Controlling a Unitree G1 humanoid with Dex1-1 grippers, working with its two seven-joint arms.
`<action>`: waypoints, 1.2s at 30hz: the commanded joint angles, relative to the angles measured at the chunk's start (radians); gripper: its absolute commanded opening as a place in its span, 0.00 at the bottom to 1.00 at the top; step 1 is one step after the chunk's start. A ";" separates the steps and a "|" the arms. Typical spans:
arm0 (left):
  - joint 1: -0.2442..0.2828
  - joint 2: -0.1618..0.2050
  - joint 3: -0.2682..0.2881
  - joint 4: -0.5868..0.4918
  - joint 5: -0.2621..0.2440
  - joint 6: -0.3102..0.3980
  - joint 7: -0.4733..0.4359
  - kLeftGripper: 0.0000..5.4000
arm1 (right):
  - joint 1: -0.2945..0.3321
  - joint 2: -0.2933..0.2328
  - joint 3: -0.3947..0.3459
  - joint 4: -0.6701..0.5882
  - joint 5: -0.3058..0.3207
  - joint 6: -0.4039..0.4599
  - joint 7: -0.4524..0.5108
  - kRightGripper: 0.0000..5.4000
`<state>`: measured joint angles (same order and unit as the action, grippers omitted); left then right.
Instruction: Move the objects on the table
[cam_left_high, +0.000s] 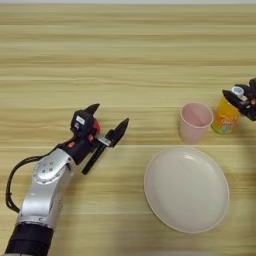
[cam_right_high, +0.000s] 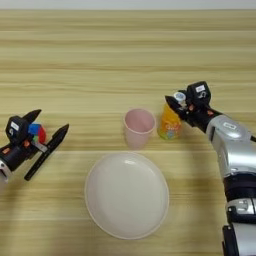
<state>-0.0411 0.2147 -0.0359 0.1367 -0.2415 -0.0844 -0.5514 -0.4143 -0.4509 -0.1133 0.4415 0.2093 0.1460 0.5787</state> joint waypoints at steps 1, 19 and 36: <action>-0.017 0.007 0.000 0.004 0.013 -0.003 -0.003 1.00 | -0.018 0.002 0.006 0.015 -0.008 0.009 0.004 0.33; -0.019 0.004 -0.003 0.007 0.016 -0.005 -0.001 1.00 | -0.011 -0.016 -0.005 -0.068 0.008 0.021 0.017 0.33; -0.016 -0.003 -0.003 0.012 0.018 -0.010 0.005 1.00 | 0.047 -0.053 -0.068 -0.465 0.071 0.156 0.012 0.33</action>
<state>-0.0523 0.2100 -0.0369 0.1398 -0.2409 -0.0874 -0.5495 -0.3605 -0.4771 -0.1561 0.0437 0.2575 0.2836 0.5958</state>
